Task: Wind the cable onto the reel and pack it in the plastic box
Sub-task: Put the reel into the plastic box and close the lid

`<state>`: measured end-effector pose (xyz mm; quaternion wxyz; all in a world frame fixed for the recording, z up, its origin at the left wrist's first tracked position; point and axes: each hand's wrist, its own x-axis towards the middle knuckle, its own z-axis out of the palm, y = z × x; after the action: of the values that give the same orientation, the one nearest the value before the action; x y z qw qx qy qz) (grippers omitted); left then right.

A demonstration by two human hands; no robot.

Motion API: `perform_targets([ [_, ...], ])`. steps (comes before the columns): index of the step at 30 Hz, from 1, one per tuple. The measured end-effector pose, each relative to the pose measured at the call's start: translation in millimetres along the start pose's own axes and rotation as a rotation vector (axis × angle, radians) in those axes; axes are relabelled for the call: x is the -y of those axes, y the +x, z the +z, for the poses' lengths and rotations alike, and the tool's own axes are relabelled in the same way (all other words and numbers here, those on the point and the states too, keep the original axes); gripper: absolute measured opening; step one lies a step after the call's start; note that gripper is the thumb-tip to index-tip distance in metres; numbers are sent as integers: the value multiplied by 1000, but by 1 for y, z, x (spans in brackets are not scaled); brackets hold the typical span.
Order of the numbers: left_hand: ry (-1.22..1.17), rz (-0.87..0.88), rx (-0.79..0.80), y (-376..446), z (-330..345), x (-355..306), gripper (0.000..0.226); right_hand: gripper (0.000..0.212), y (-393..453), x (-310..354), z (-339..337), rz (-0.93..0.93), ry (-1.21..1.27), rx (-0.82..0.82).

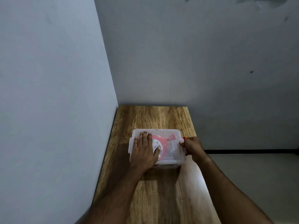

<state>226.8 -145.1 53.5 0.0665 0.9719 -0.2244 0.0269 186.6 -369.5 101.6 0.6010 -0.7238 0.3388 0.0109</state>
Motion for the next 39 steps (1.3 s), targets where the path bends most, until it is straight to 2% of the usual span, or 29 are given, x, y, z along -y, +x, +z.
perform_targets([
  [3,-2,0,-17,2,1,0,84,11,-3,8,11,-91,-289,-181],
  [7,8,6,-43,1,2,0,82,18,-16,16,25,-187,-494,-324],
  [11,7,17,-74,1,5,0,83,6,-25,9,39,-328,-665,-318],
  [12,3,14,-72,1,5,1,84,13,-26,5,42,-406,-721,-323],
  [13,-2,9,-60,1,5,1,84,29,-25,-1,46,-499,-820,-339],
  [15,-6,11,-45,-1,1,0,84,59,-24,-13,56,-688,-1003,-290],
  [17,5,24,-14,-3,-4,-1,88,72,-22,-21,66,-822,-1099,-79],
  [19,0,1,-7,-4,-7,-2,85,69,-19,-30,73,-856,-1143,33],
  [21,24,10,-86,-4,-7,-1,69,64,-18,-32,75,-828,-1176,39],
  [23,25,42,-190,-4,-8,1,56,67,-18,-34,75,-821,-1190,51],
  [25,-91,-106,-301,-4,-20,3,58,67,-18,-33,75,-820,-1179,43],
  [27,-295,-345,-307,-4,-28,9,61,67,-20,-30,75,-795,-1130,38],
  [29,-618,-611,-174,-1,-30,19,56,70,-24,-27,76,-784,-1099,37],
  [30,-858,-737,-92,1,-33,25,53,71,-24,-26,76,-788,-1088,35],
  [32,-1363,-907,56,2,-42,33,46,70,-25,-26,75,-798,-1081,29],
  [33,-1511,-939,123,-1,-48,34,38,70,-24,-26,75,-798,-1078,25],
  [35,-1577,-930,210,-5,-53,34,30,71,-23,-28,76,-787,-1069,24],
  [39,-1430,-925,159,-3,-38,38,38,75,-23,-27,76,-771,-1051,33],
])
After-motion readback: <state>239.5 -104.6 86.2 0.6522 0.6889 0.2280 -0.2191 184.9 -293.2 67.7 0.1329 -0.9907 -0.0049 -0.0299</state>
